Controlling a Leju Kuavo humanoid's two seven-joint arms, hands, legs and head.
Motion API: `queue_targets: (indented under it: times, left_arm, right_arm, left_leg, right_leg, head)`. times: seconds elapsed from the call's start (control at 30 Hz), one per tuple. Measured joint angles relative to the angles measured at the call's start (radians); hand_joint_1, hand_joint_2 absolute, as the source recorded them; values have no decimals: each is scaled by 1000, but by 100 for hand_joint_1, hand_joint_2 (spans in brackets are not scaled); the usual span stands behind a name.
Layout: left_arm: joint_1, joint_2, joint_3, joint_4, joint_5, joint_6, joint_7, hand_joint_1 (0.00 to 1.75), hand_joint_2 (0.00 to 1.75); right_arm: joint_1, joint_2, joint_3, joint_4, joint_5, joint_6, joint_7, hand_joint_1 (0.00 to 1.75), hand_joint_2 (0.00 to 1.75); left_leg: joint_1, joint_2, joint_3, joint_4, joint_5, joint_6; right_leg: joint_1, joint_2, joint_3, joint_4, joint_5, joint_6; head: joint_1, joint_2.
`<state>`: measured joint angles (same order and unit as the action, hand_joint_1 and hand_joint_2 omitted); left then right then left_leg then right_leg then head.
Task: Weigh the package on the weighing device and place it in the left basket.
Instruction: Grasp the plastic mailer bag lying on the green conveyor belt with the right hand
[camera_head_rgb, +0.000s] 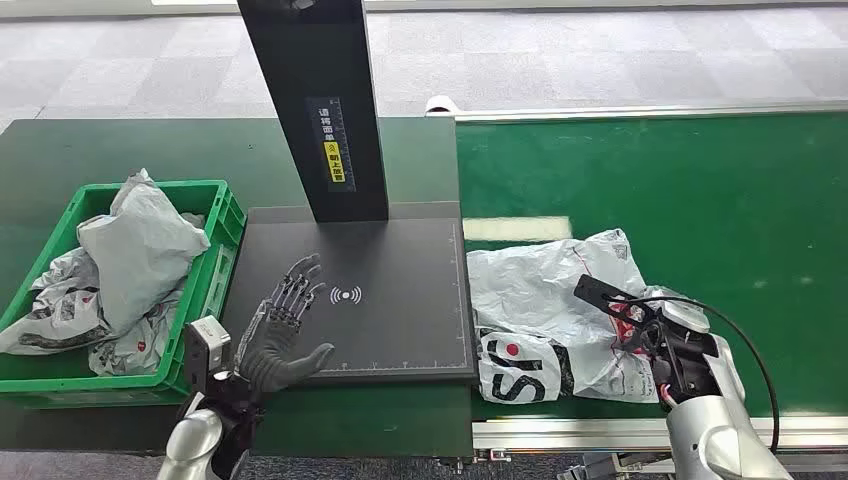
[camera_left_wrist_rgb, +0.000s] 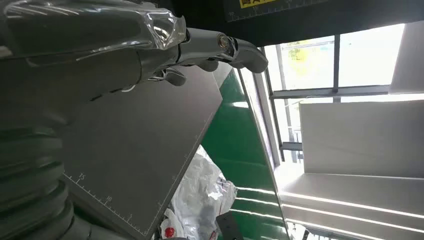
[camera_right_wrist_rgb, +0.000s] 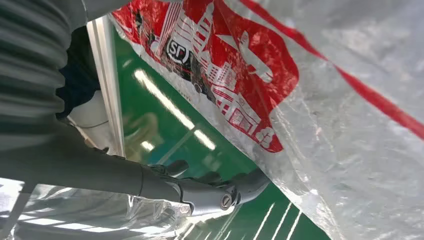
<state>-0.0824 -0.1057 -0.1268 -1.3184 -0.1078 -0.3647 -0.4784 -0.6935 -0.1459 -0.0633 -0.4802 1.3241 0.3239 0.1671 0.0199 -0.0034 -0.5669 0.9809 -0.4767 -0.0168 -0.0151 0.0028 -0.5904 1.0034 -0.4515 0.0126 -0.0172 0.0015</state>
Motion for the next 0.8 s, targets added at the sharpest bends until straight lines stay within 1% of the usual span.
queue_targets:
  times: [0.2, 0.23, 0.33, 0.37, 0.47, 0.67, 0.73, 0.8]
  left_arm:
    - [10, 2, 4, 1, 2, 10, 1, 0, 175]
    - [11, 2, 6, 1, 2, 12, 1, 0, 175]
    - [12, 2, 11, 1, 3, 15, 4, 0, 175]
    - [12, 2, 11, 1, 3, 15, 4, 0, 175]
    - [13, 3, 13, 1, 4, 15, 5, 0, 175]
    - [29, 13, 23, -5, 19, 21, 2, 0, 175]
    - [35, 18, 26, -7, 24, 21, 2, 0, 175]
    - [38, 24, 26, -8, 28, 22, 1, 0, 175]
  right_arm:
    - [-47, -6, 36, 82, 9, 6, 4, 0, 175]
    - [-53, -6, 42, 92, 10, 10, 2, 8, 175]
    - [-66, -5, 55, 114, 3, 40, -35, 139, 175]
    - [-68, -5, 59, 120, -4, 54, -59, 175, 175]
    - [-71, -3, 67, 131, -24, 69, -130, 175, 175]
    - [-80, 8, 84, 135, -38, -19, -214, 175, 175]
    - [-83, 11, 97, 135, -45, -19, -258, 175, 175]
    - [-85, 15, 112, 135, -61, -5, -322, 175, 175]
  left_leg:
    - [0, -1, -1, 0, 0, 0]
    - [0, -1, -1, 0, -1, 0]
    - [-1, -1, -1, 0, -1, 0]
    - [0, -1, -1, 0, 0, 0]
    - [0, 0, 0, 0, 0, 0]
    - [0, 0, 0, 0, 0, 0]
    - [0, 0, 0, 0, 0, 0]
    - [0, 1, 0, 0, -1, 0]
  right_leg:
    - [0, 0, 0, 0, 0, 0]
    - [0, 0, 0, 0, 0, 0]
    - [-1, 0, 0, 0, 0, 0]
    - [-1, 0, 0, 0, 0, 0]
    - [0, 0, 0, 0, 0, 0]
    - [0, 0, 0, 0, 0, 0]
    - [0, 0, 0, 0, 0, 0]
    - [0, 0, 0, 0, 0, 0]
  head:
    - [0, 0]
    - [0, 0]
    - [0, 0]
    - [0, 0]
    - [0, 0]
    - [0, 0]
    - [0, 0]
    - [0, 0]
